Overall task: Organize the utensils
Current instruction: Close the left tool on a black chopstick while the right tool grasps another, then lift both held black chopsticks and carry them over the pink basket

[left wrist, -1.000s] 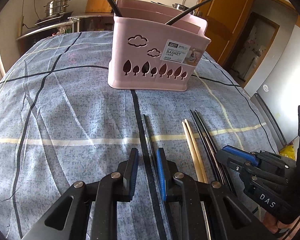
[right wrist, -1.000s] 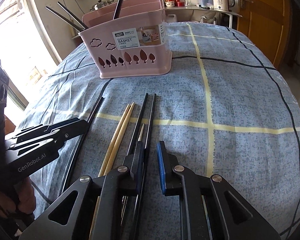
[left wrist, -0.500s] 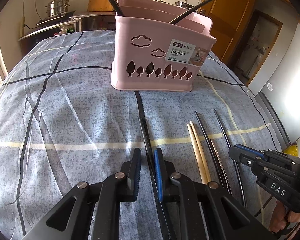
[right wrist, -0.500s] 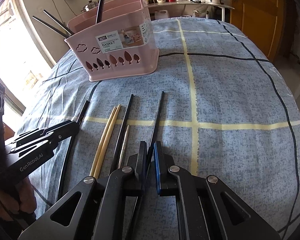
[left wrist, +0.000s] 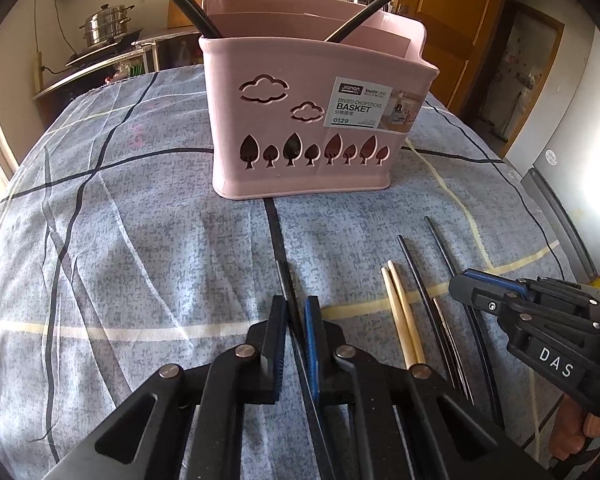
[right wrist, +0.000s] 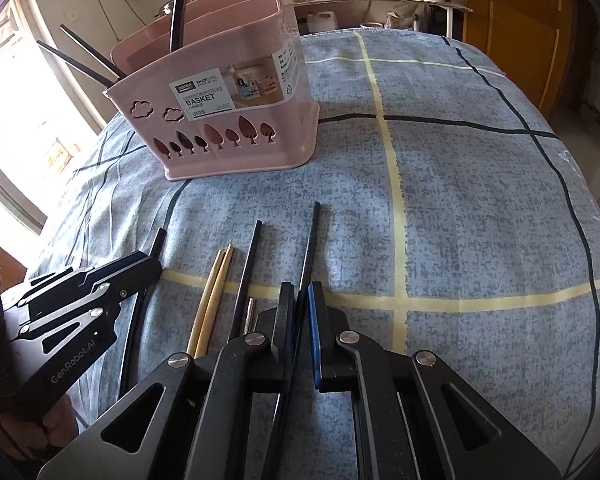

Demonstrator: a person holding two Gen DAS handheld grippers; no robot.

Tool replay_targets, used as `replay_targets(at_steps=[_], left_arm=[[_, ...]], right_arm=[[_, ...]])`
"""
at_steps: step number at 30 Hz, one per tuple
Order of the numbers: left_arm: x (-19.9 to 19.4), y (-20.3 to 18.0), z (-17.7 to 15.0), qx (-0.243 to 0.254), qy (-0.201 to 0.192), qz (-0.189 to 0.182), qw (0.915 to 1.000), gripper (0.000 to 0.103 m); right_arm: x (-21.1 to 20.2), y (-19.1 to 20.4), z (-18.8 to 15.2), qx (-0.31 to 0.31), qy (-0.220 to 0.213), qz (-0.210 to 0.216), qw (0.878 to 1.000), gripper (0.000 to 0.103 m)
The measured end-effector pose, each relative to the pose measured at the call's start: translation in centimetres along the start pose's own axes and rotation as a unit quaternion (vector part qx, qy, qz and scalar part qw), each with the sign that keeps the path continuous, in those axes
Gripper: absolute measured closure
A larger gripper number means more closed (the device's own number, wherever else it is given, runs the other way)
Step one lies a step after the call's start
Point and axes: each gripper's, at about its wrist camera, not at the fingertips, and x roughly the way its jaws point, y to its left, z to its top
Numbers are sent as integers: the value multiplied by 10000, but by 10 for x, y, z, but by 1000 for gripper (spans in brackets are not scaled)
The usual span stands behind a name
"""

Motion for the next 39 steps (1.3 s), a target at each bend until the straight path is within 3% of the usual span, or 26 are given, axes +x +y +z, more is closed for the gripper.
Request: replay_targets(at_steps=[5, 14, 22, 31, 39], left_arm=[[0, 4, 1, -108, 27, -145, 9998, 97], [0, 1, 1, 26, 59, -95, 9999, 97], [0, 0, 7, -19, 128, -224, 9997, 98], [-52, -5, 27, 38, -448, -425, 9981, 98], [-121, -7, 61, 184, -1226, -484, 9911, 99]], right_arm=[[-2, 1, 2, -38, 60, 160, 9998, 97], [9, 11, 15, -286, 288, -30, 9992, 96], [9, 8, 16, -224, 231, 113, 9994, 97], [-43, 9, 20, -220, -416, 326, 9984, 98], [-104, 10, 44, -260, -1228, 417, 9912, 98]])
